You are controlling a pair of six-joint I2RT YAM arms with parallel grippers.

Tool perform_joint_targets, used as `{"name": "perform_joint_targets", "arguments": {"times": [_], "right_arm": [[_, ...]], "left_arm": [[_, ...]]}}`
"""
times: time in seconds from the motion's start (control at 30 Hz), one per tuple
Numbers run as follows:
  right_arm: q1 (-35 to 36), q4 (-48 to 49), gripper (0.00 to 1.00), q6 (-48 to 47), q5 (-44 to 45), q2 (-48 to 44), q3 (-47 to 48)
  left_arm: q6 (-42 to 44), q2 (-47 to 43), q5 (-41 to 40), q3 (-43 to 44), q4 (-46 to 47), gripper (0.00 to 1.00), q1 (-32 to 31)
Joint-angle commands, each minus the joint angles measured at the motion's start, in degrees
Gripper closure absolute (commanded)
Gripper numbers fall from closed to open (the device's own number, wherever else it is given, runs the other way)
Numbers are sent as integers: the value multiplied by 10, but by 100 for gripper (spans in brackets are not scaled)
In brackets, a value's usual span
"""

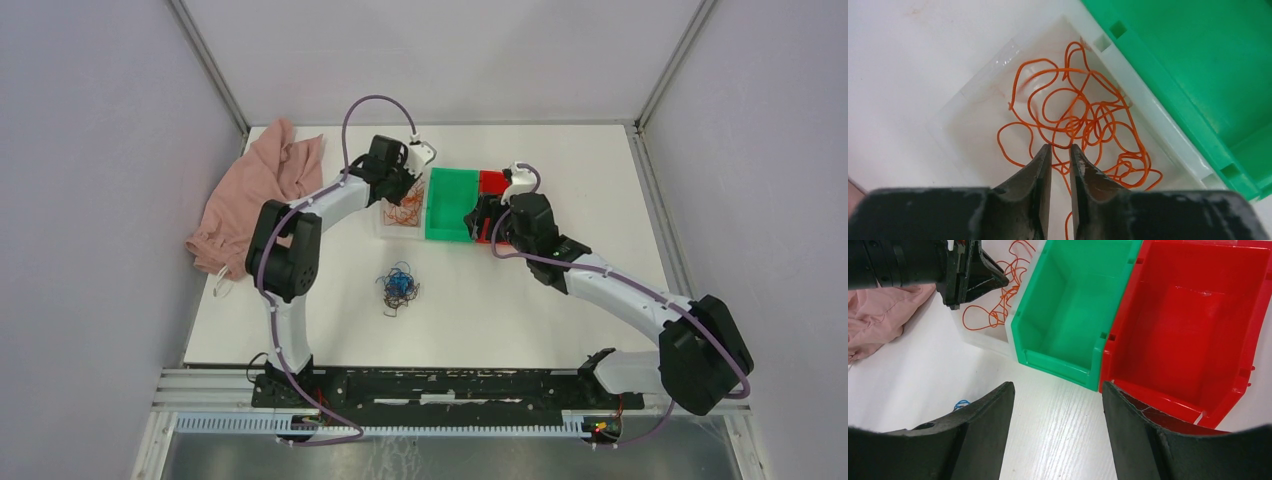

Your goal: Untangle the cables

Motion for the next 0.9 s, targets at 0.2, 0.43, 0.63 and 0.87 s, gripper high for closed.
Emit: {"name": "perform_joint_targets", "arguments": {"times": [0.2, 0.43, 0.63, 0.87], "right_arm": [[-3, -1, 29, -4, -5, -36, 5], [-3, -13, 29, -8, -16, -43, 7], [-3, 4, 26, -1, -62, -45, -8], [-1, 27, 27, 22, -94, -55, -38]], "left_arm": [[60, -87, 76, 93, -155, 23, 8], [88, -148, 99, 94, -255, 21, 9], [117, -216, 209, -4, -362, 33, 8], [115, -288, 280, -155, -325, 48, -3]]}}
